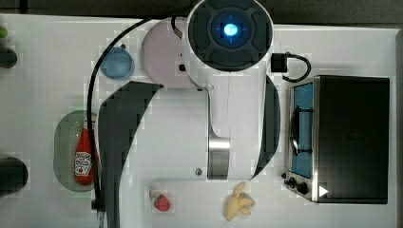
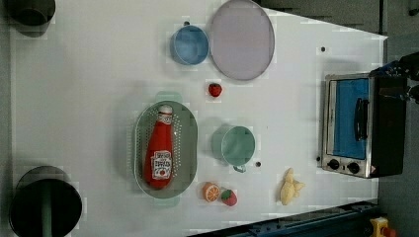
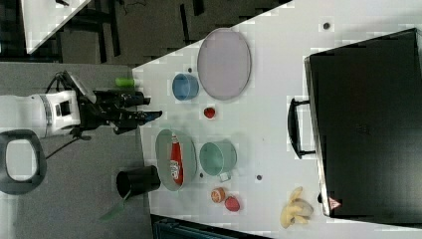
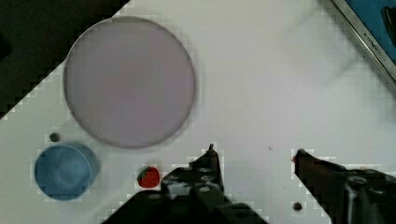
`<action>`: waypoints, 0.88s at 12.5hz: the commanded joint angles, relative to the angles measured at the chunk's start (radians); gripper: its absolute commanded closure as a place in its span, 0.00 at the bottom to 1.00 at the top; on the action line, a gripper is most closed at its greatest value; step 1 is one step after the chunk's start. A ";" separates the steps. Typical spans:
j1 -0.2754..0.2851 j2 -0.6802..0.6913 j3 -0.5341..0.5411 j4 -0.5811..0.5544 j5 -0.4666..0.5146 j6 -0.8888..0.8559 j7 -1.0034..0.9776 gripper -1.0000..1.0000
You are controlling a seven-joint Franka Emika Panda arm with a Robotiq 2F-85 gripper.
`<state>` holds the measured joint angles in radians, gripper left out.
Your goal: Pick ketchup from strainer and place it on the table
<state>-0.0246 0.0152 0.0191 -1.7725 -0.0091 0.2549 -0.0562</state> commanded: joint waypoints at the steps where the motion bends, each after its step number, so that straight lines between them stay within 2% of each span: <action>1: -0.132 -0.291 0.049 -0.291 0.039 -0.024 -0.035 0.21; 3: -0.128 -0.288 0.061 -0.291 0.040 -0.014 -0.035 0.00; 7: -0.096 -0.249 0.185 -0.291 0.041 0.050 -0.035 0.00; 11: -0.083 -0.190 0.402 -0.291 0.041 0.116 -0.035 0.00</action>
<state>-0.1464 -0.1613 0.3752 -2.0469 0.0265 0.3867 -0.0712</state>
